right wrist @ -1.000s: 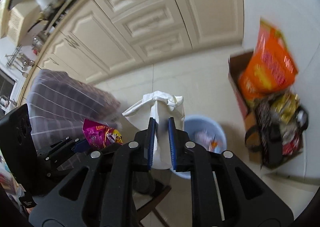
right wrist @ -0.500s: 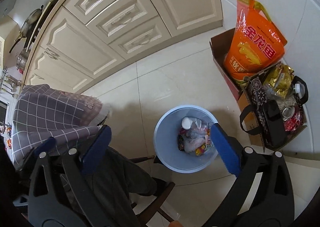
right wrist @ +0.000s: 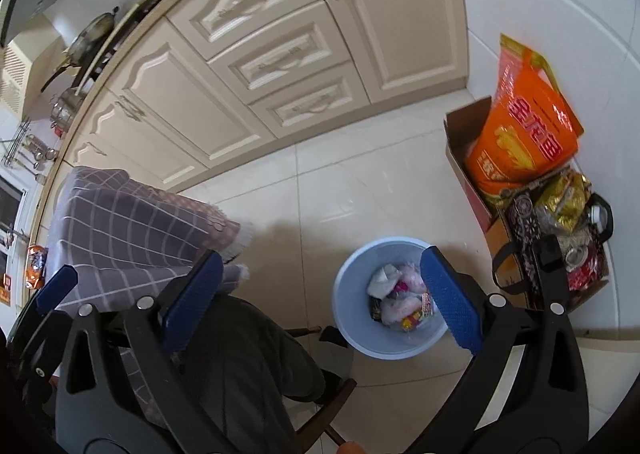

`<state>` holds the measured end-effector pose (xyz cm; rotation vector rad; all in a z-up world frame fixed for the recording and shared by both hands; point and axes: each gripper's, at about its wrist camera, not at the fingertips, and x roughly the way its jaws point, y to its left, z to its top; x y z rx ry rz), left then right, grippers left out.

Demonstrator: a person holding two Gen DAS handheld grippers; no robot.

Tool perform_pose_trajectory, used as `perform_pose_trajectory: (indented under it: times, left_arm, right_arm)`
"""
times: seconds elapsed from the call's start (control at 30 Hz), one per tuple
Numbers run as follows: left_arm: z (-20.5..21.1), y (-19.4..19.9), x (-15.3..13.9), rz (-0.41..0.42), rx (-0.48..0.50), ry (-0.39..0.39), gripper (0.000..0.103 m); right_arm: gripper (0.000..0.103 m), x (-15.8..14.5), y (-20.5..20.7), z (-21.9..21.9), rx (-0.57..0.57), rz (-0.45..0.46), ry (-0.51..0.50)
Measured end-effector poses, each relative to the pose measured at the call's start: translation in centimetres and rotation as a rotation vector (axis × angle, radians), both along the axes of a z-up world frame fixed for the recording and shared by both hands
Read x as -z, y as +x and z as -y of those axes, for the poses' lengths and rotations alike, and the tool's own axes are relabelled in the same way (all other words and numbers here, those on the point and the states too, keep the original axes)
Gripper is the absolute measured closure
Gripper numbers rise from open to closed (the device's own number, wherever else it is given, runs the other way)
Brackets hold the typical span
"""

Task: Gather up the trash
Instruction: 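Move both tools back over the table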

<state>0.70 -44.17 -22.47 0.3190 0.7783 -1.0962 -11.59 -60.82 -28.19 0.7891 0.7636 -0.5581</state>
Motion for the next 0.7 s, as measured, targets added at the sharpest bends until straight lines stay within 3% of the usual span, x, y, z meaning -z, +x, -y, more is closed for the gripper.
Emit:
perform_pose_trajectory:
  times: [0.43,0.7]
  left_arm:
    - [-5.7,1.5,-5.8,0.091,-0.099,-0.103,0.010]
    - [-12.5,4.0,-9.7,0.170,-0.233,-0.162,0.009]
  right_arm:
    - [0.006,-6.9,4.0,-4.3,-0.107,0.095,-0.095]
    - [0.006,-11.9,8.6,-9.0,-0.229,0.183,-0.153]
